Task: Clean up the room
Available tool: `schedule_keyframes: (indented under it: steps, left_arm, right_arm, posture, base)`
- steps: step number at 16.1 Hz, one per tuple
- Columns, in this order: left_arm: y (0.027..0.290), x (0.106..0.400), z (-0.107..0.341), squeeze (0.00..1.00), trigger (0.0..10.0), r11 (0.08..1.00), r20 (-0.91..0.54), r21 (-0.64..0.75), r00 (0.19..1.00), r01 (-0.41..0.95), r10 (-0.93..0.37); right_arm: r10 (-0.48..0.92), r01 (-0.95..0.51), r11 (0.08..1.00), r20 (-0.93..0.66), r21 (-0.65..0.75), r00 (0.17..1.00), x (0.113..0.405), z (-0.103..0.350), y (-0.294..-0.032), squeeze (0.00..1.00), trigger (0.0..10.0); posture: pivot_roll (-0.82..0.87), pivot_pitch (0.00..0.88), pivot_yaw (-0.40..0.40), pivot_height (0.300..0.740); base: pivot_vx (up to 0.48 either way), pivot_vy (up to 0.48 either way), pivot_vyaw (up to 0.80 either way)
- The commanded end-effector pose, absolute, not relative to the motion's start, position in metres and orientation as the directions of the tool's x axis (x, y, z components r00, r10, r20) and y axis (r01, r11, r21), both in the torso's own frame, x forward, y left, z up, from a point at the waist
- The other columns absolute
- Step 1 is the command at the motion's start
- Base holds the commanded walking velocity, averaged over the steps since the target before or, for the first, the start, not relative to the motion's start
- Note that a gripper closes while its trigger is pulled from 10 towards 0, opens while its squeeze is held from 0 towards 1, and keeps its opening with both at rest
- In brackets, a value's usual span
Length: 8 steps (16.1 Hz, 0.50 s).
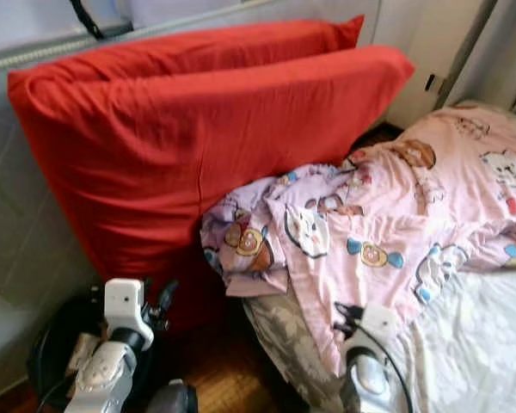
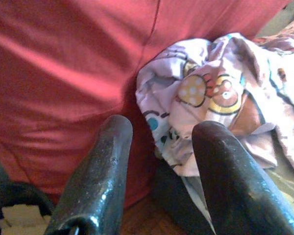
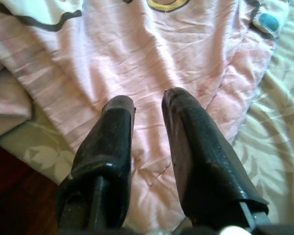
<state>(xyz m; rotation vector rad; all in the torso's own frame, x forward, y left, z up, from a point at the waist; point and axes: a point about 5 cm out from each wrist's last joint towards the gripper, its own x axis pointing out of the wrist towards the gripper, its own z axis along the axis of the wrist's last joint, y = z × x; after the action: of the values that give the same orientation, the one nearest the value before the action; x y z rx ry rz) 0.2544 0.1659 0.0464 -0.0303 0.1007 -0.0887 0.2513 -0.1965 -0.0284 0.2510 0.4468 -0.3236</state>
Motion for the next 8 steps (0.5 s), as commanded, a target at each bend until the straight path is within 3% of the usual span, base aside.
schedule_keyframes:
  steps: [1, 2, 3, 4, 8]
  left_arm:
    - [0.1720, 0.2526, 0.0464, 0.00, 10.0, 0.997, -0.110, -0.023, 0.991, 0.071, -0.073]
    - [0.1721, 0.2526, 0.0465, 0.00, 10.0, 0.997, -0.110, -0.022, 0.991, 0.072, -0.074]
    - [0.1723, 0.2524, 0.0467, 0.00, 10.0, 0.997, -0.110, -0.022, 0.991, 0.073, -0.075]
    - [0.1724, 0.2520, 0.0468, 0.00, 10.0, 0.997, -0.111, -0.021, 0.991, 0.074, -0.076]
    - [0.1754, 0.2485, 0.0504, 0.00, 10.0, 0.997, -0.109, -0.011, 0.991, 0.077, -0.078]
  right_arm:
    - [-0.253, 0.385, 0.907, -0.506, 0.173, 0.824, 0.2482, -0.0339, -0.1950, 0.00, 10.0]
    - [-0.254, 0.392, 0.902, -0.515, 0.178, 0.818, 0.2482, -0.0344, -0.1961, 0.00, 10.0]
    - [-0.253, 0.397, 0.901, -0.531, 0.176, 0.808, 0.2475, -0.0359, -0.1967, 0.20, 10.0]
    - [-0.254, 0.412, 0.892, -0.549, 0.185, 0.796, 0.2467, -0.0375, -0.1974, 1.00, 10.0]
    - [-0.317, 0.554, 0.801, -0.624, 0.227, 0.714, 0.2414, -0.0435, -0.2045, 1.00, 10.0]
  posture:
    - [0.04, 0.062, -0.002, 0.646]
    - [0.04, 0.062, -0.002, 0.646]
    - [0.04, 0.067, 0.001, 0.646]
    - [0.04, 0.072, 0.004, 0.646]
    - [0.08, 0.107, 0.023, 0.646]
  base:
    - [0.000, 0.000, 0.00]
    - [0.000, 0.000, 0.00]
    - [0.000, 0.000, 0.00]
    - [0.000, 0.000, 0.00]
    - [0.000, 0.000, 0.00]
